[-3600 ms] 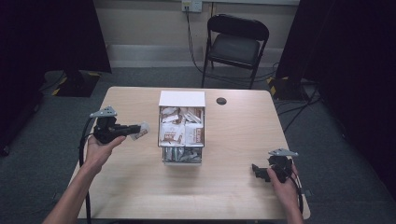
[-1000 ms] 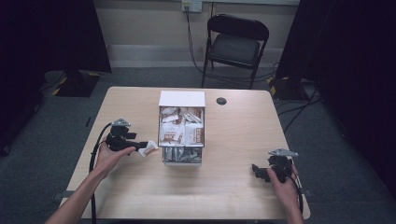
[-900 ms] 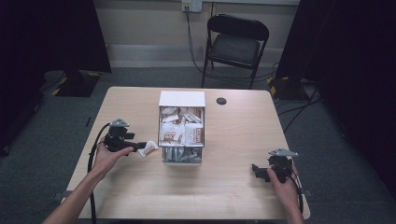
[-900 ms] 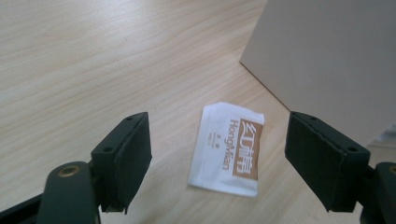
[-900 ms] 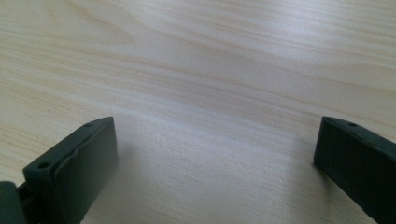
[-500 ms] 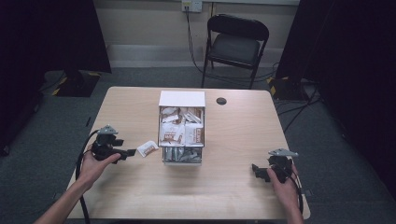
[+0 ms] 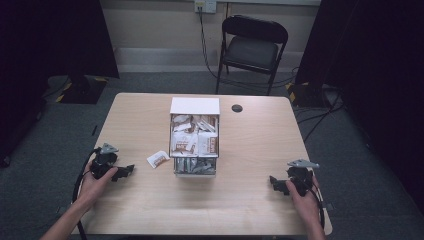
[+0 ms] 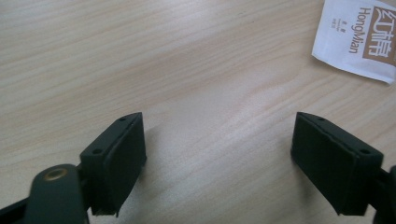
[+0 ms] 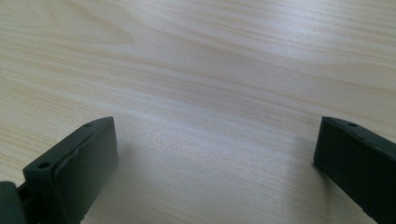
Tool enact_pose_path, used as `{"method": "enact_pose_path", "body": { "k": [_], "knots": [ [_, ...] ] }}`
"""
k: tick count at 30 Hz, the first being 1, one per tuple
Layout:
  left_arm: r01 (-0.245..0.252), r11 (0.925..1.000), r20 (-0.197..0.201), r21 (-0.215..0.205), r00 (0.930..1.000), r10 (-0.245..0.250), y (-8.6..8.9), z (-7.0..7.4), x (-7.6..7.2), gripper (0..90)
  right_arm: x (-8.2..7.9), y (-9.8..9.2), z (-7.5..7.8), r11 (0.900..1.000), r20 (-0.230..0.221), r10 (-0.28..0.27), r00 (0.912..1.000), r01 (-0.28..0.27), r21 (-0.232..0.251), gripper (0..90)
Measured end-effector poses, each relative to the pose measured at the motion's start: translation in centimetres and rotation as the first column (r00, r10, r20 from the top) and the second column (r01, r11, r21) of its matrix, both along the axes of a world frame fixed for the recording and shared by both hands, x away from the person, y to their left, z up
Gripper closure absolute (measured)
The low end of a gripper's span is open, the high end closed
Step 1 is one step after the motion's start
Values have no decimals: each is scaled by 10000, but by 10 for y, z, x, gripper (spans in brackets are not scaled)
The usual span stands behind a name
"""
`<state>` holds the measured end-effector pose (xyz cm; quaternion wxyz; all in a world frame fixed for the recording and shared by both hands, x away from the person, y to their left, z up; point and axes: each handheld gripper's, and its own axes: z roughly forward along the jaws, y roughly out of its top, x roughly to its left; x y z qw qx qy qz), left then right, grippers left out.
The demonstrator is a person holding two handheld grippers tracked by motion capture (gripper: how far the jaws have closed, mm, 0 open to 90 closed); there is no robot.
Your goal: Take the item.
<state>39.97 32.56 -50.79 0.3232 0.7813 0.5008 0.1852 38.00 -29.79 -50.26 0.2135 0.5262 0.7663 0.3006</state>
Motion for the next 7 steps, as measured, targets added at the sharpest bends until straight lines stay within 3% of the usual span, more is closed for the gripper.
{"method": "enact_pose_path", "body": {
  "k": [2, 5, 7],
  "knots": [
    [-115, 9999, 303, -86, 9995, 118, 3, -5, -1, 92, 0, 0, 0, 10000, 3, 0, 10000, 0, 0, 0],
    [-246, 9997, 259, -65, 9994, 247, 2, -5, -1, 61, 0, 0, 0, 10000, 13, 31, 10000, -31, -12, 0],
    [-657, 9978, 168, -69, 9977, 658, 1, -6, -1, 24, 0, 0, 0, 10000, 13, 36, 10000, -35, -23, 0]
  ]
}}
